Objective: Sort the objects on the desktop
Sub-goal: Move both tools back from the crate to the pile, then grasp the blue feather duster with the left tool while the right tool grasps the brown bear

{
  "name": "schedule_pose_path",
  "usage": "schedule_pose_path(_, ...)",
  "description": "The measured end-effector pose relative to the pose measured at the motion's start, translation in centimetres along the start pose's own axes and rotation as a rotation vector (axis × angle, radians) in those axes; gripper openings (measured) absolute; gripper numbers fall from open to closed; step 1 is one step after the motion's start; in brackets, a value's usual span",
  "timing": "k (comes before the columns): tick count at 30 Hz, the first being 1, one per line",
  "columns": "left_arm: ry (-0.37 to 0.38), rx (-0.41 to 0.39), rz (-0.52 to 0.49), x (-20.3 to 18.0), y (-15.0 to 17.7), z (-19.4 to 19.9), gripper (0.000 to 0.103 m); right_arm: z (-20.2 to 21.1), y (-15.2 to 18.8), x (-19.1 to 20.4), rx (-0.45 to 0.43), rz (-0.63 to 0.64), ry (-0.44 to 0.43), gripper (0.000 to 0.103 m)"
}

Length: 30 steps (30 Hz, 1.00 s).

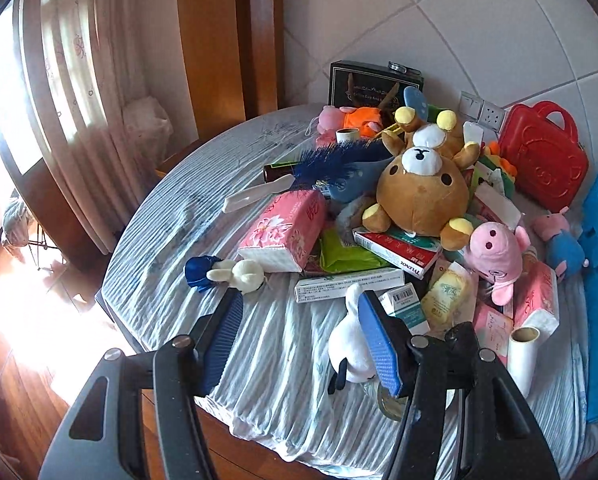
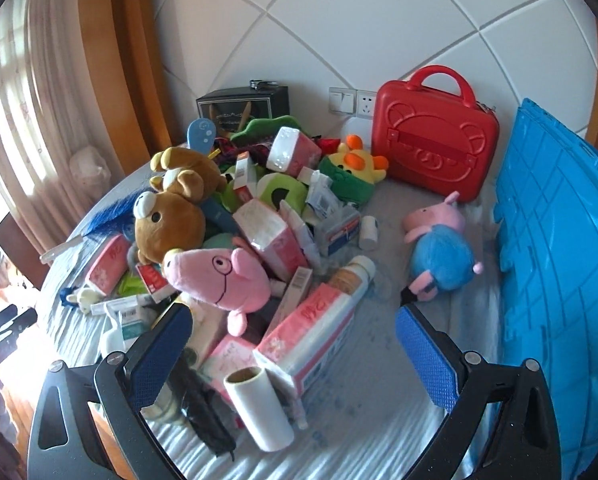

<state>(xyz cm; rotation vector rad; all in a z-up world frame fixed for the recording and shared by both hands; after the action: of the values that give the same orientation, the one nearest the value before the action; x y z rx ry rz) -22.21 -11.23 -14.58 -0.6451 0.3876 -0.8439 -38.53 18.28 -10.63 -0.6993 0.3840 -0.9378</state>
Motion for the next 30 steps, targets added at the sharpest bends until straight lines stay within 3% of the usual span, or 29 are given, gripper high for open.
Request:
schedule_pose_path(10, -0.059, 0.037, 0.044, 2.2, -3.5, -4.1, 0.059, -6.8, -3.4, 1.5, 0.072, 0.046, -0.082, 0.103)
schedule_pose_path(18, 0.028, 0.095, -0.085, 0.5, -5.9, -8.2, 0.059, -9.2, -5.0, 3.9, 0.097, 0.035, -0.054, 0.103)
schedule_pose_path(25, 0.113, 0.032, -0.193, 0.6, -12.6, -7.7, 0.059, -10.0, -6.5, 5.9, 0.098, -0.032, -0.005, 0.103)
schedule_pose_path(30, 0.182, 0.076, -0.315, -1.8, -14.9, -10.5, 0.059, -11.1, -7.1, 8.3, 0.112, -0.067, -0.020, 0.103)
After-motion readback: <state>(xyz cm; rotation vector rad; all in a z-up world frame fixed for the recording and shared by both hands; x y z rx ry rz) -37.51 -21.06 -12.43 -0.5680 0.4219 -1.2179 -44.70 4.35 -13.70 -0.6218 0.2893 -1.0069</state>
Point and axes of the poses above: each gripper's, at about its wrist camera, not at the fingertips, and z roughly against the way its jaws point, x to its left, y to its underside, the point moved 6 cm from there along -z, roughly the way its jaws point, and after that the axes turned 5 degrees about z, right-handed, at the moved point
